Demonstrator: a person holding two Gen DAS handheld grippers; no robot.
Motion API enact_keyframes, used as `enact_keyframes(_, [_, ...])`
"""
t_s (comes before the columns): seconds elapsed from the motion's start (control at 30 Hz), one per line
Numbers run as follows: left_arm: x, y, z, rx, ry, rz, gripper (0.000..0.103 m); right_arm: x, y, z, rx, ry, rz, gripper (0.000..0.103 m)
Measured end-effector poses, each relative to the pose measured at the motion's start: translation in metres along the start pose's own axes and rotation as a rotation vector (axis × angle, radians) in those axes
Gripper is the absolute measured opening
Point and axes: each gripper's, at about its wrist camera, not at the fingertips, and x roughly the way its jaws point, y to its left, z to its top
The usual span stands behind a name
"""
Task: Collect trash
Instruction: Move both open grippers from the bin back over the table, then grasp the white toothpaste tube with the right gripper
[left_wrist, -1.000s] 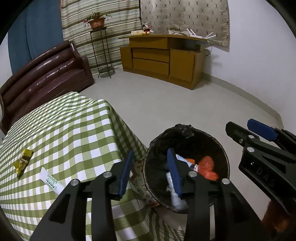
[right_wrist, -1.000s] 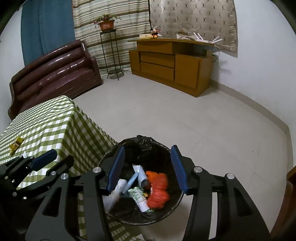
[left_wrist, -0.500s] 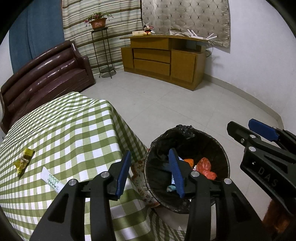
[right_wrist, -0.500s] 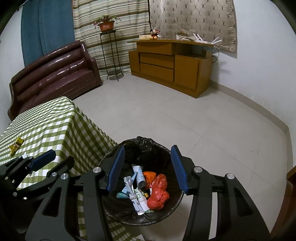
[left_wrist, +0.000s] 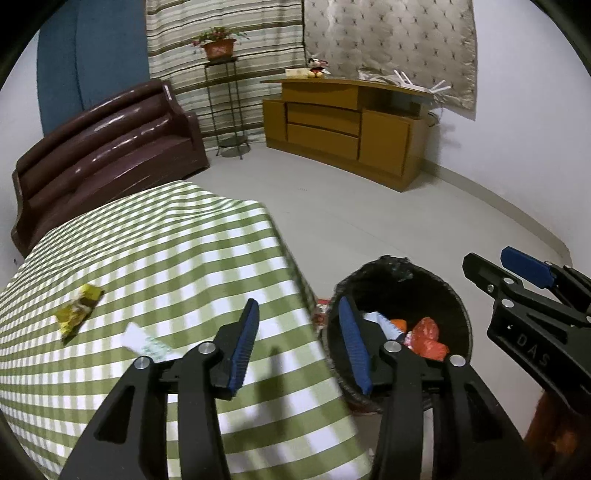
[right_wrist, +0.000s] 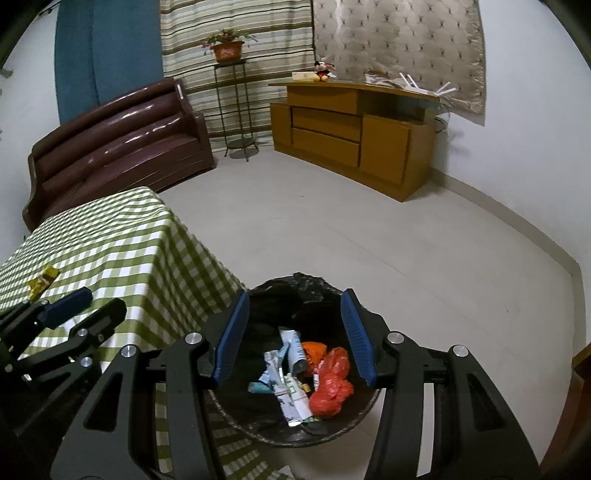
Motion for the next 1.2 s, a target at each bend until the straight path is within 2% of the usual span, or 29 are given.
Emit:
enact_keyframes(0.43, [-0.028, 0.091, -0.029, -0.115, 0.015, 0.130, 0.049, -0.005, 0.088, 0.004, -0.127, 0.014, 0.150, 0.051])
enact_keyframes(0.77, [-0.047, 0.157, -0.054, -0.204, 0.024, 0.208, 0.053, -0.003, 0.161, -0.004, -0.246, 0.067, 0.267, 0.051])
enact_keyframes(1.0, [-0.054, 0.196, -0.068, -0.262, 0.030, 0.244, 0.054, 0.006, 0.200, -0.012, -0.322, 0.110, 0.297, 0.051])
enact_keyframes(1.2, [-0.056, 0.221, -0.075, -0.298, 0.039, 0.261, 0.055, 0.017, 0.216, -0.016, -0.370, 0.153, 0.299, 0.051])
